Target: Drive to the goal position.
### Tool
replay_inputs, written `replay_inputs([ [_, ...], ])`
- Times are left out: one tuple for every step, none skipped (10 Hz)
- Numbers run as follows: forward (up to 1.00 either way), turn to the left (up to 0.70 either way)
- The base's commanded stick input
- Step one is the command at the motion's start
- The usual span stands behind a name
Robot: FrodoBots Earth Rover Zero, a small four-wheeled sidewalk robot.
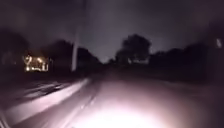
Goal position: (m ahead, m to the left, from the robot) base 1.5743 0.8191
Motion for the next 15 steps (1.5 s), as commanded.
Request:
replay_inputs([
  [0.70,-0.29],
  [0.70,0.00],
  [0.70,0.00],
  [0.70,0.00],
  [0.70,0.00],
  [0.70,0.00],
  [0.70,0.00],
  [0.70,0.00],
  [0.70,0.00],
  [0.70,0.00],
  [0.70,0.00],
  [0.70,0.00],
  [0.70,0.00],
  [0.70,0.00],
  [0.70,0.00],
])
